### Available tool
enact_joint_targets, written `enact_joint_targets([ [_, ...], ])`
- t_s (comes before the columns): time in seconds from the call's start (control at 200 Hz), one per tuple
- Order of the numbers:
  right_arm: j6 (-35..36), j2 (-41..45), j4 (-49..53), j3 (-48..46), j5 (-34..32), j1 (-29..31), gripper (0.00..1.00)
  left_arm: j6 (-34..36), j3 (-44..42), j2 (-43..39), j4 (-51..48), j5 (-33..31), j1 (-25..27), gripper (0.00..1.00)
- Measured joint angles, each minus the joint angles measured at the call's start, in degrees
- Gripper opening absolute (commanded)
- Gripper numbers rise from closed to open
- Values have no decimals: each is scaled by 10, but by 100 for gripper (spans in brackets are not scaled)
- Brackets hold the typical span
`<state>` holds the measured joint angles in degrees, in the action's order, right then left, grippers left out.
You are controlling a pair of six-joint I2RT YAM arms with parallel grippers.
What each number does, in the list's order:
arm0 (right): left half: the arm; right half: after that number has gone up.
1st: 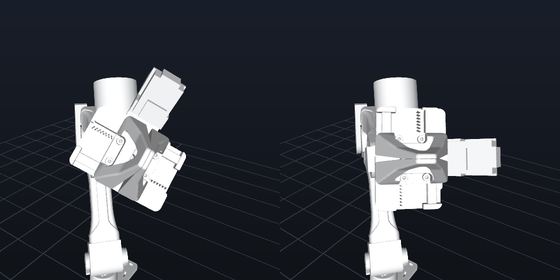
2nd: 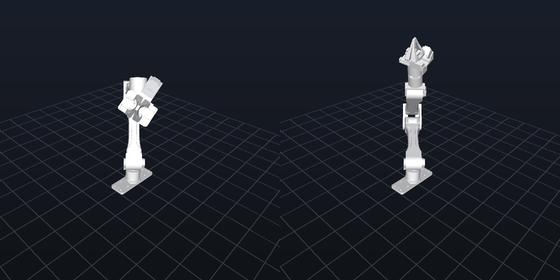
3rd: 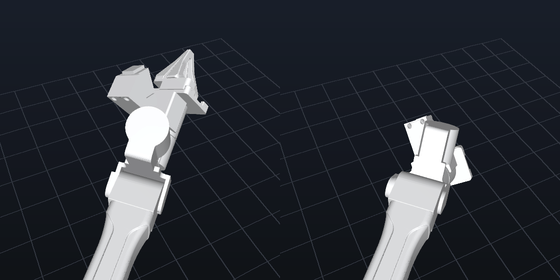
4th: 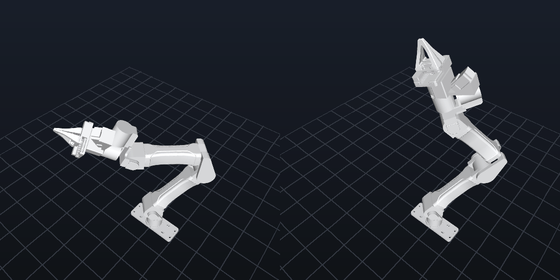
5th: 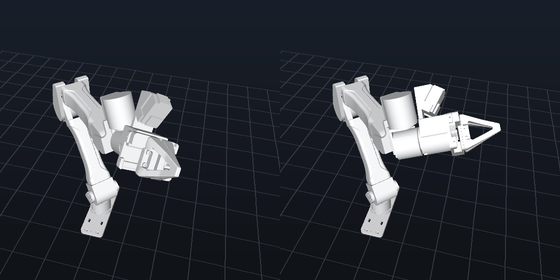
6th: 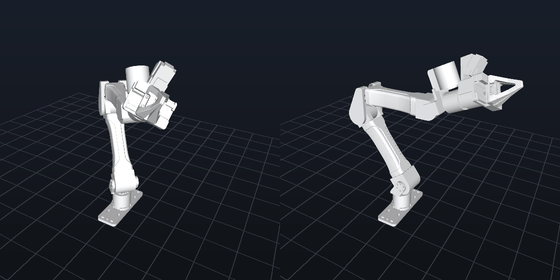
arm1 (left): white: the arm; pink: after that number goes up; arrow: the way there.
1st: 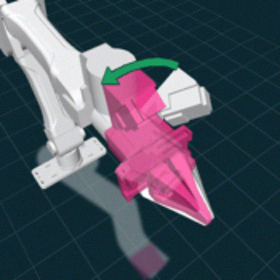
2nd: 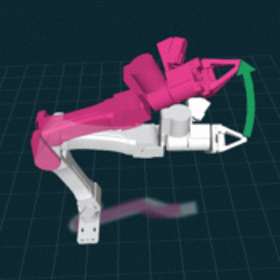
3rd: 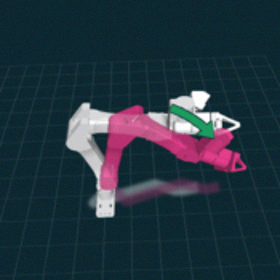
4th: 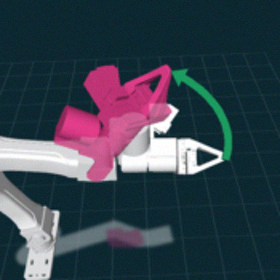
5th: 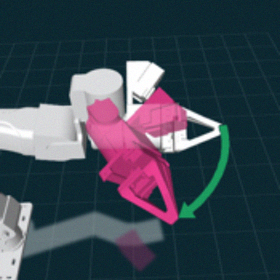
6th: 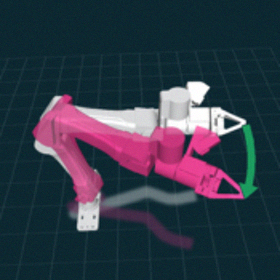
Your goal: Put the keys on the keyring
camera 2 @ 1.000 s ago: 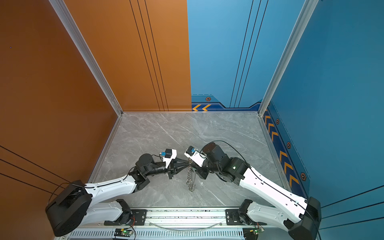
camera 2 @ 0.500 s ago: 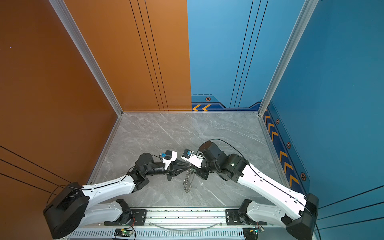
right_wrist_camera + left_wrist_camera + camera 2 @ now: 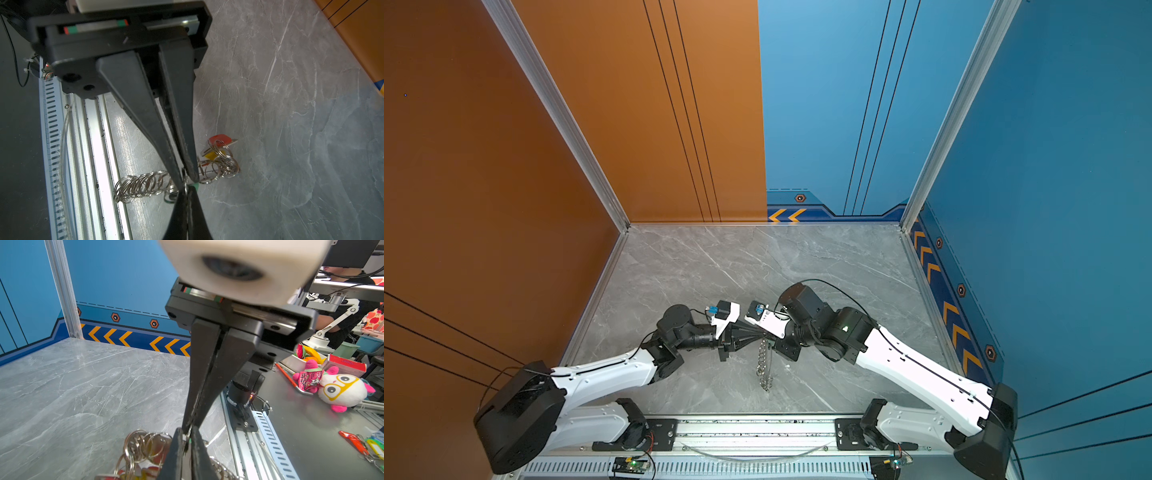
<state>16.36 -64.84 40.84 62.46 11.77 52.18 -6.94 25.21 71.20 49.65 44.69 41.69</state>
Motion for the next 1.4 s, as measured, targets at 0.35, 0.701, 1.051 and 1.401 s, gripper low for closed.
enact_joint_targets([
  [0.35, 0, 7, 0, 0, 0, -1, 0, 0, 3, 4, 0, 6, 0, 4],
  [0.701, -6, 10, -8, -4, -4, -5, 6, 0, 4, 4, 0, -1, 0, 0],
  [1.051, -64, 92, -102, -63, -46, -34, 28, -6, 4, -1, -15, -61, 7, 0],
  [1.401, -113, 79, -163, -111, -41, -39, 27, -34, 4, -1, 16, -98, 10, 0],
])
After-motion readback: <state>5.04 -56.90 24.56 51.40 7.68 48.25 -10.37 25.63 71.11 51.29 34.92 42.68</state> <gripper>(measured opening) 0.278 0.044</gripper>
